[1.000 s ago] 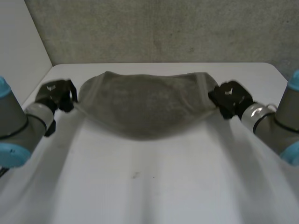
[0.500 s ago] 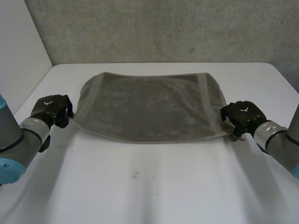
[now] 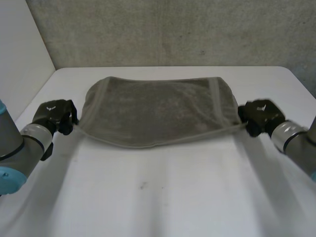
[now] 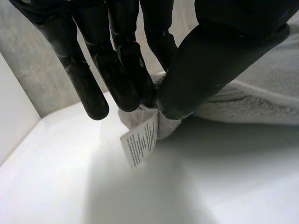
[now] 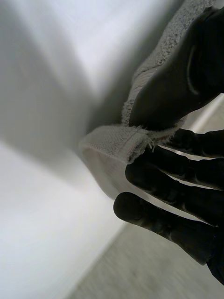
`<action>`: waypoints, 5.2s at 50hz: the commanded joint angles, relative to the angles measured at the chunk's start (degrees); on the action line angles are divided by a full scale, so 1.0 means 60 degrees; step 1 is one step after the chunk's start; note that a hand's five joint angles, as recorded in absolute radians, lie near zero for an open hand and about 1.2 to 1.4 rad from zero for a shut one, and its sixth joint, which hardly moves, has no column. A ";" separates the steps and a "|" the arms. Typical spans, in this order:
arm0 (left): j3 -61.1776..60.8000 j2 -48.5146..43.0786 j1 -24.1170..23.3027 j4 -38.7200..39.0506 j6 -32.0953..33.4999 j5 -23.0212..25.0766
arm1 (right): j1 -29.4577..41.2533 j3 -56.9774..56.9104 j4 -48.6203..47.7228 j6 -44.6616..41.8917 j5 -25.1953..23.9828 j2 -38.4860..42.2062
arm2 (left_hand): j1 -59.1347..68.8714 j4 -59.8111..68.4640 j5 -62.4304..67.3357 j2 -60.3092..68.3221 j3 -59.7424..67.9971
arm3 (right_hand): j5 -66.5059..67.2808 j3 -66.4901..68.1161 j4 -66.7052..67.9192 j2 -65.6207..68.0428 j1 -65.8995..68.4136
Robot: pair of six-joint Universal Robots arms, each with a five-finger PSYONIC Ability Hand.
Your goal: Fold the towel.
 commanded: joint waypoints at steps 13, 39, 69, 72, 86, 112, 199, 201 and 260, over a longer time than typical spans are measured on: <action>0.1954 0.4462 0.0025 -0.3201 0.0024 0.0551 | -0.0989 -0.4590 0.5439 -0.0083 0.0115 -0.4361 | 0.1909 0.1707 0.1842 0.1700 0.1732 | 0.0469 0.0475 0.0489 0.0577 0.0503; 0.5487 -0.0590 -0.0664 -0.4670 0.1562 0.0419 | -0.0287 -0.7202 0.7260 -0.1665 0.0979 0.0370 | 0.1909 0.1707 0.1842 0.1700 0.1732 | 0.0469 0.0475 0.0489 0.0577 0.0503; 0.7650 -0.1016 -0.0181 -0.2722 -0.2115 -0.0053 | 0.0709 -0.8169 0.4579 -0.0097 0.0818 0.0693 | 0.1909 0.1707 0.1842 0.1700 0.1732 | 0.0469 0.0475 0.0489 0.0577 0.0503; 0.5819 -0.0927 -0.0034 -0.2241 -0.2072 0.0388 | 0.0709 -0.6543 0.4404 -0.0683 0.0481 0.0722 | 0.1909 0.1707 0.1842 0.1700 0.1732 | 0.0469 0.0475 0.0489 0.0577 0.0503; 0.0170 -0.0898 0.0025 0.0091 0.1064 0.1137 | 0.0271 -0.2078 0.2206 -0.1987 0.0188 0.1104 | 0.1909 0.1707 0.1842 0.1700 0.1732 | 0.0469 0.0475 0.0489 0.0577 0.0503; -0.2042 0.6368 0.2763 -0.4480 0.2426 0.3713 | -0.2221 0.0048 0.6000 -0.3393 -0.0822 -0.5168 | 0.1909 0.1707 0.1842 0.1700 0.1732 | 0.0469 0.0475 0.0489 0.0577 0.0503; 0.0026 0.0538 -0.0048 -0.0058 -0.0973 0.0888 | -0.0550 0.0881 0.1036 -0.1606 0.0424 -0.0715 | -0.9757 -0.9960 -0.9825 -0.9966 -0.9934 | -0.8326 -0.8320 -0.8306 -0.8217 -0.8292; -0.0151 0.0538 -0.0048 0.0220 -0.0958 0.0873 | -0.0609 0.1014 0.0831 -0.1635 0.0292 -0.0598 | -0.9757 -0.9960 -0.9825 -0.9966 -0.9934 | -0.7631 -0.7624 -0.7610 -0.7522 -0.7597; -0.0782 0.0802 -0.0224 0.0619 -0.0958 0.0873 | 0.4923 -0.0260 0.0625 -0.1650 0.0437 -0.0102 | -0.9757 -0.9960 -0.9825 -0.9966 -0.9934 | 0.0469 0.0475 0.0489 0.0577 0.0503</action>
